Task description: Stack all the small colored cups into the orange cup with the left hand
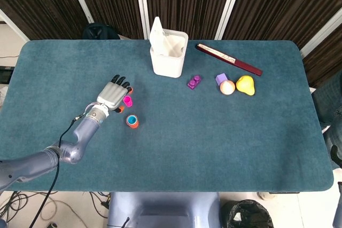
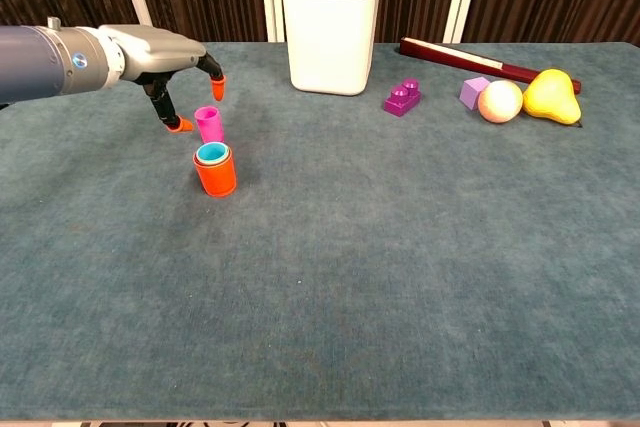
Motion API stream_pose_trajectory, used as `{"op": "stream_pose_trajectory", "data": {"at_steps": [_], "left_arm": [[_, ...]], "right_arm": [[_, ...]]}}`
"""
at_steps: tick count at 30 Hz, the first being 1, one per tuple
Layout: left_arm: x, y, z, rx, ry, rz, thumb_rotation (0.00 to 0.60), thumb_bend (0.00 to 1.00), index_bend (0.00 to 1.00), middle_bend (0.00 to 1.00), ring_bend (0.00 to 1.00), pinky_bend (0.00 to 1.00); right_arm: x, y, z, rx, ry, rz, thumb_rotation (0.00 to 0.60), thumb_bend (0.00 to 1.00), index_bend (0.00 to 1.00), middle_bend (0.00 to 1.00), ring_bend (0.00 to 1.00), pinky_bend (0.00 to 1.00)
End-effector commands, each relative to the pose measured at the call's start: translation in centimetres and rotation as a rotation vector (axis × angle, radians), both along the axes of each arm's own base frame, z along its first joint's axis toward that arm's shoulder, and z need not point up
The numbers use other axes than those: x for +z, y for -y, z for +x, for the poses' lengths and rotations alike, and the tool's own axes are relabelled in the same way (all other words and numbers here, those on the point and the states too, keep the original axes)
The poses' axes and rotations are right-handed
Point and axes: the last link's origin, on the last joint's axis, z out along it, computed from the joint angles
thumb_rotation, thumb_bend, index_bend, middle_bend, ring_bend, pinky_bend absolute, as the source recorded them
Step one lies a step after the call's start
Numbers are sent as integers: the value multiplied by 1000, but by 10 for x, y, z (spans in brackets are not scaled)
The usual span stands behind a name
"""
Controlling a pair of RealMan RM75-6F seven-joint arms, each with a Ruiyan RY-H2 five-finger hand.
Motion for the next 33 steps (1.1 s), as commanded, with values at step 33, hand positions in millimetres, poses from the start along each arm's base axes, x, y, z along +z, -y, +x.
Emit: {"op": "stream_pose_trajectory", "data": {"at_steps": [33], "left_arm": [[-17, -3, 2, -14, -4, 26, 600, 343, 504, 271, 0, 0]], "right_arm": [[1, -3, -2, -5, 0, -12, 600, 455, 31, 0, 44, 0]]}}
